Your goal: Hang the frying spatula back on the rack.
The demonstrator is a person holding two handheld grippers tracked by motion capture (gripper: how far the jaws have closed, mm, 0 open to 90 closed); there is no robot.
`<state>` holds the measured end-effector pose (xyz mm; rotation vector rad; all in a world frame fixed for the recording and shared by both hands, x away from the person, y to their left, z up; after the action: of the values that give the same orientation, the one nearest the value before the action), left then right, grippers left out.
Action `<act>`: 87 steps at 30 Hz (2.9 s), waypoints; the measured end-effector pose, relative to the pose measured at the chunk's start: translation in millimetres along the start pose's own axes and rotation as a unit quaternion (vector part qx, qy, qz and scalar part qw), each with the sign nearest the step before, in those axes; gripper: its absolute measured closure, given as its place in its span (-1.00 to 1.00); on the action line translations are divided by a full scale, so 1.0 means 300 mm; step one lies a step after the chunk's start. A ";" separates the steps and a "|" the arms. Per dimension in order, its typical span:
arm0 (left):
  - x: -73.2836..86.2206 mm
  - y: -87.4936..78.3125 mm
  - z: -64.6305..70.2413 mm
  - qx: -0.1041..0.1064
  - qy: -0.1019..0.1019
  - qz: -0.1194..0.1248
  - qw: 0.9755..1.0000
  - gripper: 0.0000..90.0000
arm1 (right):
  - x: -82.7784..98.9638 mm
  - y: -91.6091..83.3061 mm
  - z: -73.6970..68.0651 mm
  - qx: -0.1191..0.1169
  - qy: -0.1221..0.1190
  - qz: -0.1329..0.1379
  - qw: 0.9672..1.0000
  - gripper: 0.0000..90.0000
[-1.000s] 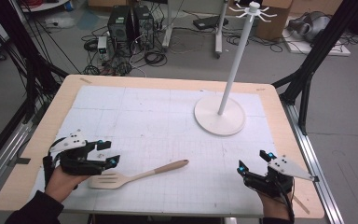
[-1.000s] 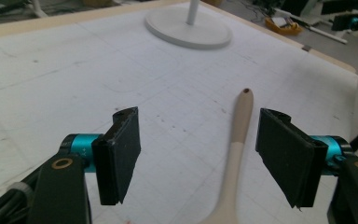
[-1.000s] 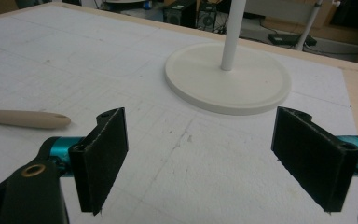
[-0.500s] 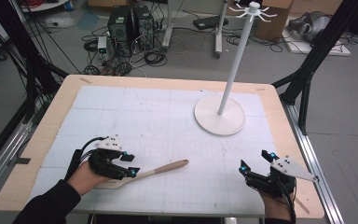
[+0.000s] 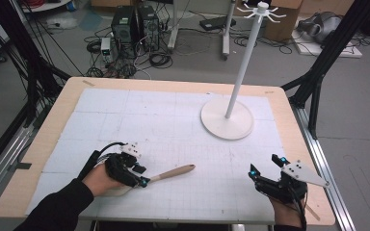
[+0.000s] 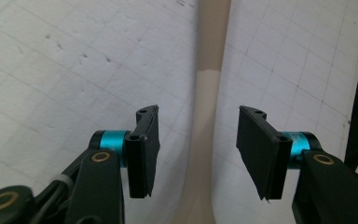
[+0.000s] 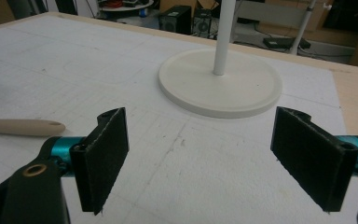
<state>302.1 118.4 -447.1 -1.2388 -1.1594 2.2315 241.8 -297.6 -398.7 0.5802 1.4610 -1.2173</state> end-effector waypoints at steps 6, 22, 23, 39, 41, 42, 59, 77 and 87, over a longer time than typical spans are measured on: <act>0.003 0.020 0.010 0.002 0.010 -0.028 1.000 0.15 | -0.001 0.001 0.000 0.000 -0.003 0.000 1.000 -0.60; 0.016 0.029 0.027 -0.028 0.055 -0.035 0.997 0.46 | 0.000 -0.002 0.004 0.003 0.002 0.000 1.000 -0.60; 0.016 0.029 0.028 -0.030 0.056 -0.035 0.997 0.49 | 0.000 -0.002 0.004 0.003 0.002 -0.001 1.000 -0.60; 0.029 0.034 0.057 -0.057 0.121 -0.031 0.991 0.68 | 0.002 -0.001 0.008 0.006 0.007 -0.002 1.000 -0.59; 0.030 0.035 0.058 -0.058 0.120 -0.030 0.991 0.71 | 0.003 -0.001 0.010 0.006 0.007 -0.002 1.000 -0.59; 0.030 0.035 0.058 -0.060 0.123 -0.029 0.990 0.72 | 0.003 -0.001 0.010 0.006 0.007 -0.002 1.000 -0.59; 0.034 0.029 0.054 -0.070 0.072 0.007 0.995 0.73 | 0.007 0.001 0.013 0.003 0.008 -0.003 1.000 -0.55; -0.037 -0.122 0.033 -0.097 -0.012 0.227 0.969 0.73 | 0.007 0.025 -0.007 -0.011 0.011 -0.007 1.000 -0.55; -0.047 -0.148 0.070 -0.104 -0.021 0.299 0.948 0.73 | -0.024 0.083 -0.079 -0.067 -0.006 -0.016 0.998 -0.63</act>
<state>288.7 126.4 -398.3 -1.8382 -1.1724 2.6090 255.4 -265.7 -404.0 0.4601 1.5325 -1.1360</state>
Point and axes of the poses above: each handheld gripper's, and its own axes: y roughly forward along the jaws, x roughly out of its underside, z roughly to its right, the point moved 4 cm from there along y, roughly forward along the jaws, and after that the axes turned 7 degrees about -y, right-handed, at the moved point
